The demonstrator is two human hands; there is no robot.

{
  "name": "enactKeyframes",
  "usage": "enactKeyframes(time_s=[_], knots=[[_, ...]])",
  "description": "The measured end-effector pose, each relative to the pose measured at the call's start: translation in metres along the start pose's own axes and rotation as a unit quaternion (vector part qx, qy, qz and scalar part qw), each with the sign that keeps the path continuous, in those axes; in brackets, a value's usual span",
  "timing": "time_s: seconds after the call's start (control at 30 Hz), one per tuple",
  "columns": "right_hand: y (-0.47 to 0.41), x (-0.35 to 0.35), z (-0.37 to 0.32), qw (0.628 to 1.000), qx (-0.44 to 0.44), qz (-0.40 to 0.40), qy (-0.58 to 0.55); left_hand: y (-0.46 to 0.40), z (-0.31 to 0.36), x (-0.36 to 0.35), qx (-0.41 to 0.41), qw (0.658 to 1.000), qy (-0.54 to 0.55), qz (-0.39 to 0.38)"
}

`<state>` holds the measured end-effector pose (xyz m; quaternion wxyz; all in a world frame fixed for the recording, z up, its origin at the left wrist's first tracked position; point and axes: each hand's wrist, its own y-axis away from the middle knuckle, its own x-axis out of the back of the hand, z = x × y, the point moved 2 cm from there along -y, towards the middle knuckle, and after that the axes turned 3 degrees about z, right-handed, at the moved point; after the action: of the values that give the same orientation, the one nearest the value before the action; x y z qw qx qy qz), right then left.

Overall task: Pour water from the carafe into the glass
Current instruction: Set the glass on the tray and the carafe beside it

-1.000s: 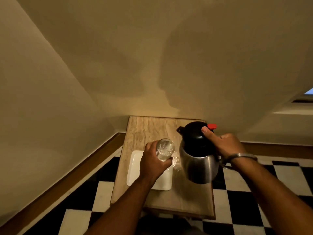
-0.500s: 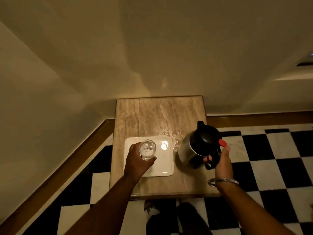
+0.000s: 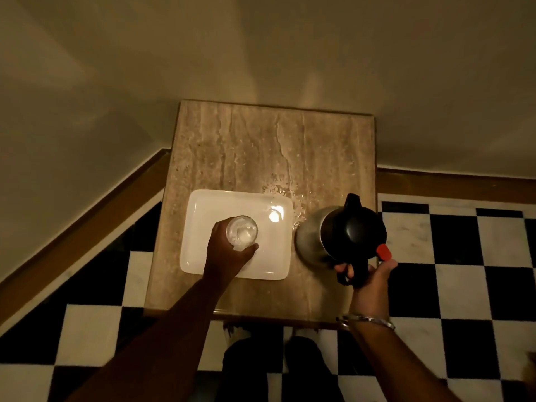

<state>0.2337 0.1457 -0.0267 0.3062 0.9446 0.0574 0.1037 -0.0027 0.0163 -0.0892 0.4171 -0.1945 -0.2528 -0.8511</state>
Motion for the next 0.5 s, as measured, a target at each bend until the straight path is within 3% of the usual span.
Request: enactKeyframes(time_s=[0.13,0.33,0.5], knots=[[0.005,-0.004,0.012,0.999,-0.005,0.044,-0.028,-0.004,-0.015,-0.002,-0.006,1.000,-0.004,-0.005],[0.007,-0.002,0.020,0.997,-0.029,0.010,-0.069,-0.004,-0.024,0.008,-0.051,0.998,-0.030,-0.014],[0.005,-0.001,0.026,0.998,-0.013,0.056,-0.032,-0.006,-0.027,0.004,-0.066,0.997,-0.032,-0.005]])
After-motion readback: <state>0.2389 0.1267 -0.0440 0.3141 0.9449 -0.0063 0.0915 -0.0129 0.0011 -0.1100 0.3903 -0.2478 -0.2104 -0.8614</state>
